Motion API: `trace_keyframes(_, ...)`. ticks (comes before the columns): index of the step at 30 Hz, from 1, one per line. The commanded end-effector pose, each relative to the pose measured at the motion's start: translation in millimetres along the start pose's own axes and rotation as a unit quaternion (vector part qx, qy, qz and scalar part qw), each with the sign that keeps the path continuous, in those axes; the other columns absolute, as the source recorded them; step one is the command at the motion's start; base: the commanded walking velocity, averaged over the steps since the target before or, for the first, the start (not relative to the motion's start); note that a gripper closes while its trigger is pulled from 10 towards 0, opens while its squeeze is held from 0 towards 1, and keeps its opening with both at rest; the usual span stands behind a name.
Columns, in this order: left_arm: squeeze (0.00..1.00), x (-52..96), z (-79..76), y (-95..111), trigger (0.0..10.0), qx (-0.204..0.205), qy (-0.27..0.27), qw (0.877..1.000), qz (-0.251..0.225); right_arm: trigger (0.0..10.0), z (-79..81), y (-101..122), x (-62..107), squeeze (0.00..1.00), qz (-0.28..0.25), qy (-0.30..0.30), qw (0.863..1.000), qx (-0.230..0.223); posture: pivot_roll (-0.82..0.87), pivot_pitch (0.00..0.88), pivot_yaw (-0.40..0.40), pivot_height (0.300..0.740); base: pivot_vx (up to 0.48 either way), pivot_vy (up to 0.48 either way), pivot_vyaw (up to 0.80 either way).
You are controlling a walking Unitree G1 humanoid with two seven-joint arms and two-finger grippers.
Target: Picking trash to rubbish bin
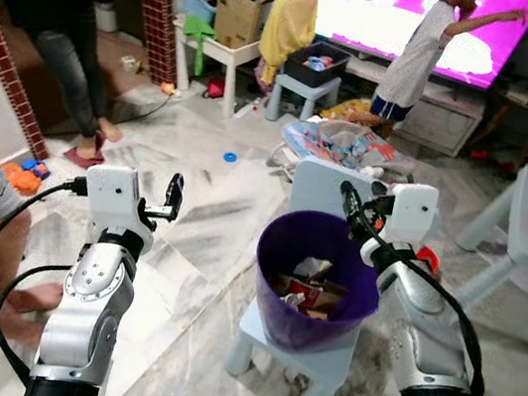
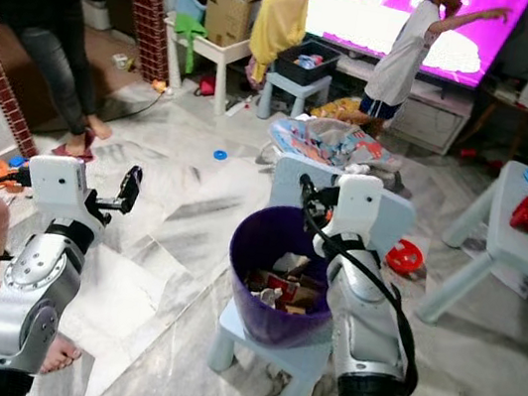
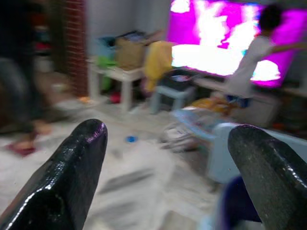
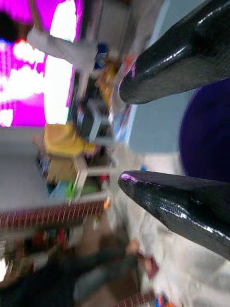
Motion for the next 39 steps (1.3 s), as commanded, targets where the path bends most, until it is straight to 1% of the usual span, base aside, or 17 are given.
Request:
trace_keyframes(1, 0.00, -0.3, 7.1, 0.8, 10.0, -0.005, 0.008, 1.000, 0.001, 10.0, 5.8, 10.1, -3.5, 0.00, -0.016, 0.009, 1.000, 0.000, 0.04, 0.000, -0.019, 0.740, 0.000, 0.000, 0.00)
trace_keyframes(4, 0.00, -0.6, 6.7, 0.5, 10.0, -0.004, 0.007, 1.000, 0.002, 10.0, 5.5, 10.7, -3.7, 0.00, -0.016, 0.010, 1.000, 0.001, 0.03, 0.000, -0.020, 0.740, 0.000, 0.381, 0.00)
trace_keyframes(18, 0.00, -2.3, 6.2, -0.3, 10.0, -0.004, 0.008, 1.000, 0.000, 10.0, 4.3, 13.2, -5.0, 0.00, -0.017, 0.010, 1.000, 0.004, 0.03, 0.000, -0.025, 0.740, 0.000, 0.043, 0.00)
trace_keyframes(28, 0.00, -3.9, 2.7, 0.8, 10.0, -0.001, 0.003, 1.000, -0.005, 10.0, 2.7, 13.4, -6.0, 0.00, -0.015, 0.010, 1.000, 0.006, 0.02, 0.000, -0.027, 0.740, 0.000, 0.000, -0.78)
trace_keyframes(34, 0.00, -3.7, -0.9, 2.3, 10.0, 0.019, -0.012, 1.000, -0.006, 10.0, 2.2, 15.0, -6.8, 0.00, -0.017, 0.010, 1.000, 0.008, 0.02, 0.000, -0.027, 0.740, 0.000, 0.000, -0.78)
trace_keyframes(39, 0.00, -3.8, -2.2, 2.1, 10.0, 0.023, -0.013, 1.000, -0.006, 10.0, 2.1, 15.4, -7.0, 0.00, -0.017, 0.009, 1.000, 0.008, 0.02, 0.000, -0.027, 0.740, 0.000, 0.000, -0.78)
Point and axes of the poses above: a point about 5 cm out from each wrist's last joint towards the gripper, its own x axis pointing back from the gripper into the wrist, its own y axis along the axis of the wrist's last joint, z = x × y, the point moved 5 cm from there along -x, pointing out of the wrist towards the gripper, and after that the axes turned 2 degrees about x, right-handed, at the moved point
